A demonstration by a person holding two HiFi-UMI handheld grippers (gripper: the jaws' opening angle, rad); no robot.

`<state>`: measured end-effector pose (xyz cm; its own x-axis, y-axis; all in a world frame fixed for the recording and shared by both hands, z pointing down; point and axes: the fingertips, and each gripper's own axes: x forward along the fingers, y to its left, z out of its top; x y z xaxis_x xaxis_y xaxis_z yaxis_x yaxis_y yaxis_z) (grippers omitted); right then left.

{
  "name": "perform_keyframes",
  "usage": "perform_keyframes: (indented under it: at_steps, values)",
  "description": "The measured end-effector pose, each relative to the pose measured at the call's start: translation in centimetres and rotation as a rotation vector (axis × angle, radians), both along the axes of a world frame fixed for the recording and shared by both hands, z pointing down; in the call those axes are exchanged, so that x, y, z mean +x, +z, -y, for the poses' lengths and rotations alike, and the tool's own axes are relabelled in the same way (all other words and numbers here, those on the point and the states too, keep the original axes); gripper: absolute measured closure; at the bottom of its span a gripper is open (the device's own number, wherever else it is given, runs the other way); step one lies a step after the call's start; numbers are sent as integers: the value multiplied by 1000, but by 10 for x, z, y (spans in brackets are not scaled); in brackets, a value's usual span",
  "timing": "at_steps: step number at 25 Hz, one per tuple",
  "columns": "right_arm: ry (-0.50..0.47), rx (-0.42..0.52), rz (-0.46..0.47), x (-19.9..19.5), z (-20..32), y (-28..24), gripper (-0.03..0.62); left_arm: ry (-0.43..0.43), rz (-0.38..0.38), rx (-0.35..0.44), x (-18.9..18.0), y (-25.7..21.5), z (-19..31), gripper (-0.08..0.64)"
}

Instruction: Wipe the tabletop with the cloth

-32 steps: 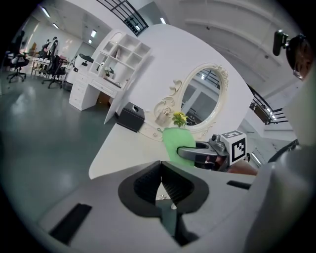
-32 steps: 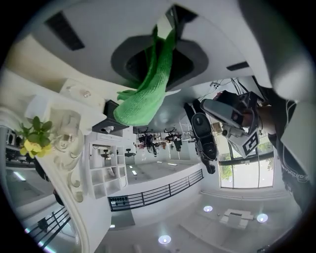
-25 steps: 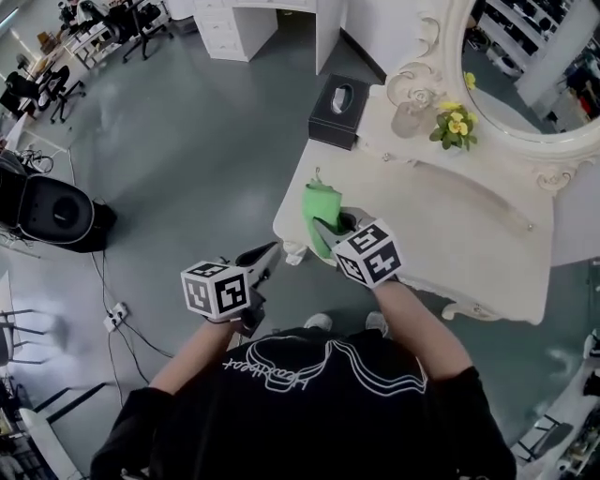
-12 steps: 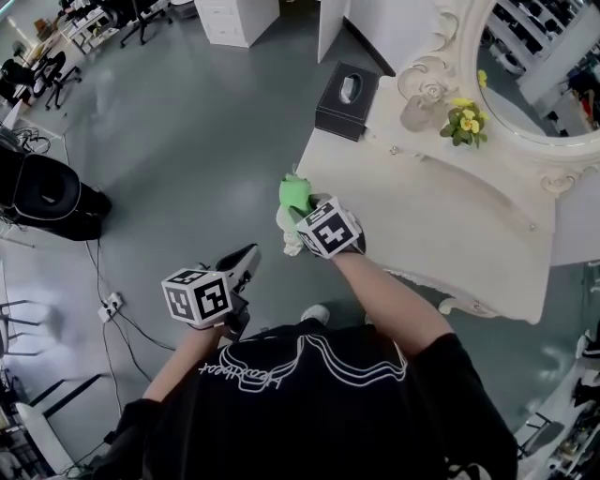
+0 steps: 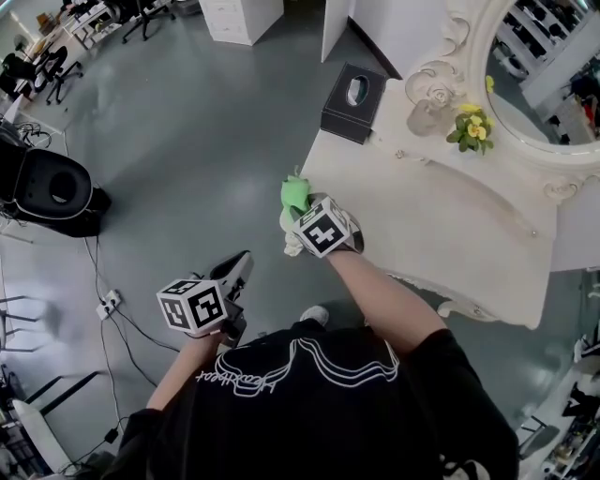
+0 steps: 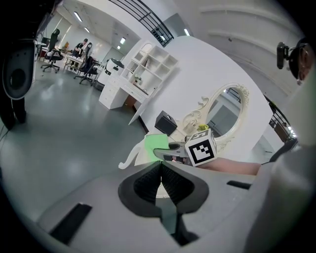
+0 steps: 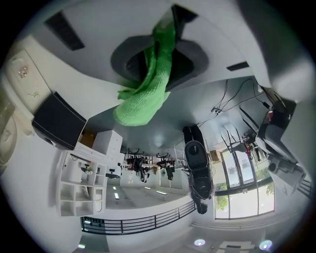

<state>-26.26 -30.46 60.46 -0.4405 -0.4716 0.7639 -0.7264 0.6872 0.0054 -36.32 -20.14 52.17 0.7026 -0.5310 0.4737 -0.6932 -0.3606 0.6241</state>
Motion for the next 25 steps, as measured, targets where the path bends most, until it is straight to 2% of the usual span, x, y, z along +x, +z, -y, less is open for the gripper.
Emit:
perform_keyframes:
  at_steps: [14,25]
  values:
    - [19,-4,4,10,-4,-1,535,27,-16,-20,10,5,-5,555]
    - [86,8,-10,41,-17,0,535,85,-8,-10,24,1,-7,555]
